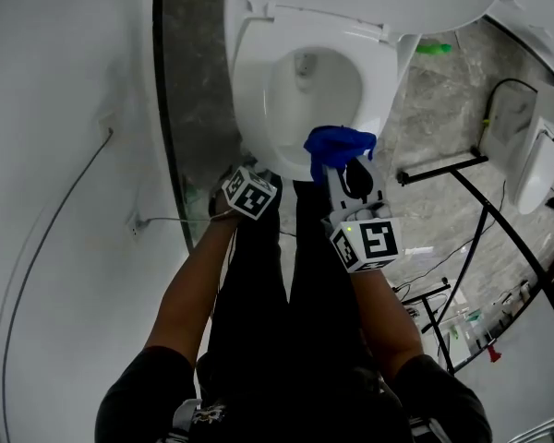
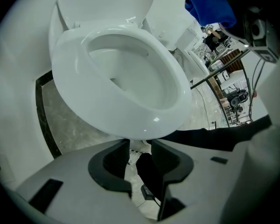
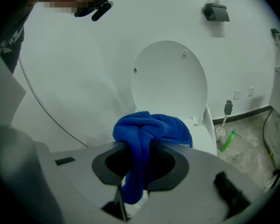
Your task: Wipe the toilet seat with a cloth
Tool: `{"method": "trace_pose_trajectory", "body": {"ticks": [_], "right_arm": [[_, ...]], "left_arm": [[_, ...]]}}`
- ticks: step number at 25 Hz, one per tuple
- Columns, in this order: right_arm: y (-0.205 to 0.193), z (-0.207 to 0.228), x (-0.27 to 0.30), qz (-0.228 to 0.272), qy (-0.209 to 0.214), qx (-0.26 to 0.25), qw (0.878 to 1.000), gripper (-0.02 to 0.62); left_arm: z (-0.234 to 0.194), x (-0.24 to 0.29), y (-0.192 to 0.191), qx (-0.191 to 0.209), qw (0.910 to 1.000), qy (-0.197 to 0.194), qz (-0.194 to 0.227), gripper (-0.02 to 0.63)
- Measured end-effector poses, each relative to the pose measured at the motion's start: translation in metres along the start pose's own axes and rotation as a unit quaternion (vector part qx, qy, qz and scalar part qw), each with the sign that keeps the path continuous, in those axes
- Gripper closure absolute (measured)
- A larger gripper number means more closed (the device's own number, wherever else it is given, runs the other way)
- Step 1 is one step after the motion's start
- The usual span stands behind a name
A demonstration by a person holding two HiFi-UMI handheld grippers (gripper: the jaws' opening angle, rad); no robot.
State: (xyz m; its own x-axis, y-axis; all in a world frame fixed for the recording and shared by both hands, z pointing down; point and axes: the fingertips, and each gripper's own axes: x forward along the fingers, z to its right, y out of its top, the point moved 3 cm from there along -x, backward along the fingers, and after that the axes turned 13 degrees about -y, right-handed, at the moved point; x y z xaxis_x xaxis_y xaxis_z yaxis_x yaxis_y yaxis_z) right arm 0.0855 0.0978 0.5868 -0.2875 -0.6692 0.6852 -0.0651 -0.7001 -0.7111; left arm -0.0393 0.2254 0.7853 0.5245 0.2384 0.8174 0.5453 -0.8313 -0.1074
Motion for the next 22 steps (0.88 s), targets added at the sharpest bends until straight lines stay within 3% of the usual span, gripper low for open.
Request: {"method": "trace_pose_trajectory", "body": {"ticks": [7,13,16,18,22], "right_arm": [[-0.015,0.001,0.014,-0.009,0.001,-0.017,1.000,0.511],[-0.022,0.003,0.049,-0.010,0.005,-0.065,0.998,0.511],[-0.015,0.003,0.081,-0.006,0.007,-0.081,0.997,0.511],[-0.010,0.001,0.105,-0.003,0.008,-0.088,0.996,0.511],[-0.008,-0.007,0.155,-0.008,0.010,-0.139,0.990,0.511]], "left_arm": [[-0.003,0.007,-0.006,-0.020,0.9997,-0.002,0.015,0.459],[-0.002,-0.010,-0.050,-0.096,0.9936,0.034,0.051,0.460],[-0.001,-0.034,-0.063,-0.134,0.9838,0.052,0.108,0.473],[-0.007,-0.057,-0.057,-0.156,0.9715,0.071,0.163,0.513],[-0.023,-0.092,-0.026,-0.162,0.9488,0.120,0.244,0.595]]}}
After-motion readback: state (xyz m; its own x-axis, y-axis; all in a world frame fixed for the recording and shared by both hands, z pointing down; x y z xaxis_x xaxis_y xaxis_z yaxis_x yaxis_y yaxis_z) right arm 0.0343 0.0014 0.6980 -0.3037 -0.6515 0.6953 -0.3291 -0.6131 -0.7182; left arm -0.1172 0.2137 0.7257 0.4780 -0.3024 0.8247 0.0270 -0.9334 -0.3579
